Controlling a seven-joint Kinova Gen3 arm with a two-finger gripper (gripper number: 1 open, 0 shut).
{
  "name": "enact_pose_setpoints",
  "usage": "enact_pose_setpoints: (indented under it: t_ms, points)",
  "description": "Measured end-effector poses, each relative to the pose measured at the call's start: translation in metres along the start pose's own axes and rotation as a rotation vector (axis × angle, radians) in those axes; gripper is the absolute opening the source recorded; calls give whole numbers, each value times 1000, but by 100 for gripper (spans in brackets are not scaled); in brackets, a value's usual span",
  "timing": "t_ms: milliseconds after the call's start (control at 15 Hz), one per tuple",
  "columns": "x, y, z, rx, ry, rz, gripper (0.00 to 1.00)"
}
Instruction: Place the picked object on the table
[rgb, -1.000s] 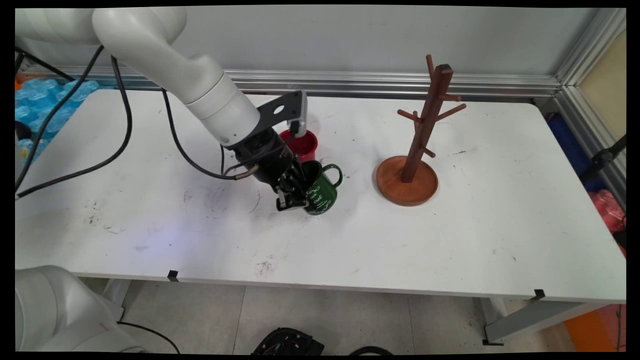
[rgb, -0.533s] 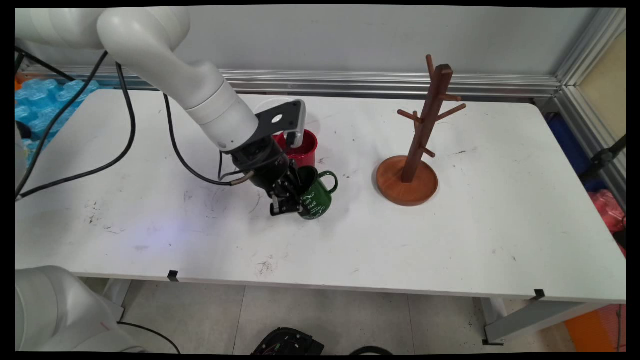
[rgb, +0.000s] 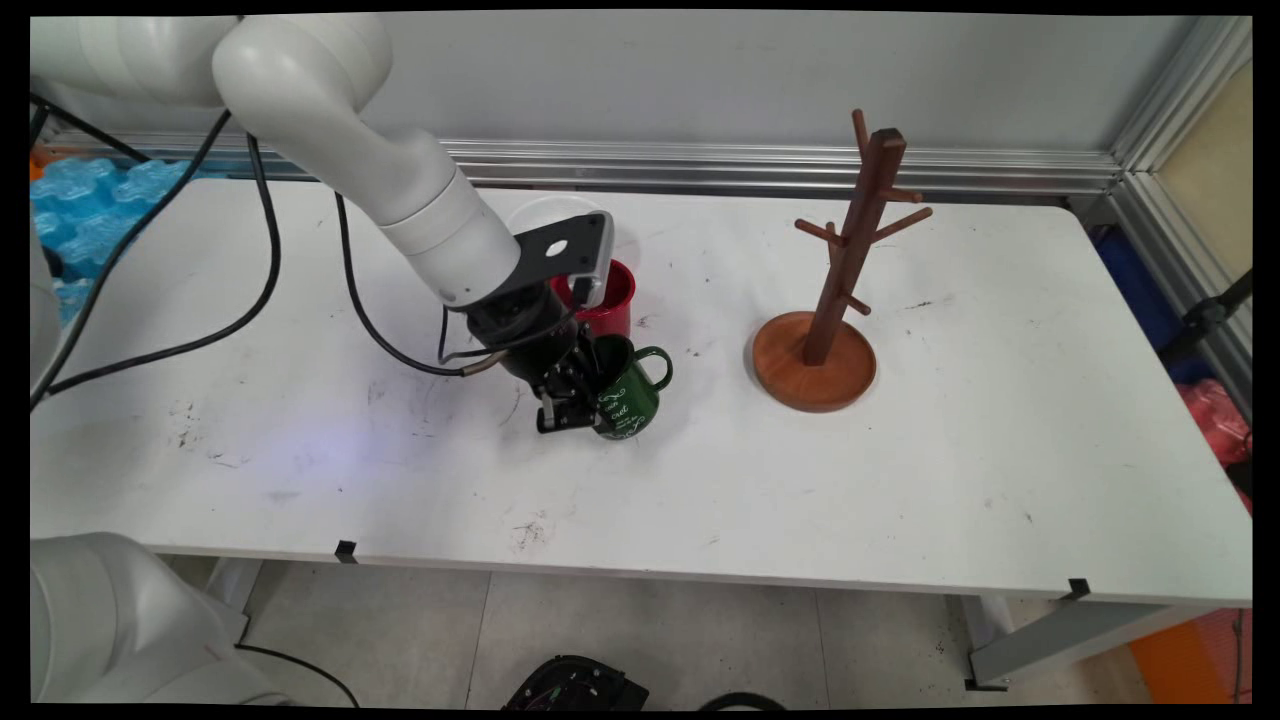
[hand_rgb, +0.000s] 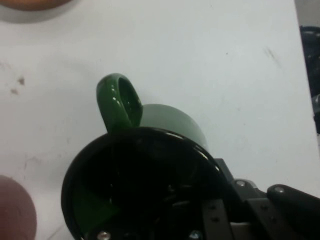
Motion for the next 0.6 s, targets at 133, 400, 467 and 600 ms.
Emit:
enact_pose_setpoints:
  t_ms: [133, 400, 467, 600]
  points:
    - [-1, -2, 2, 3, -7, 9, 0]
    - [-5, -5, 7, 7, -22, 21, 0]
    - [-5, -5, 7, 7, -25, 22, 0]
    - [-7, -6, 8, 8, -32, 25, 0]
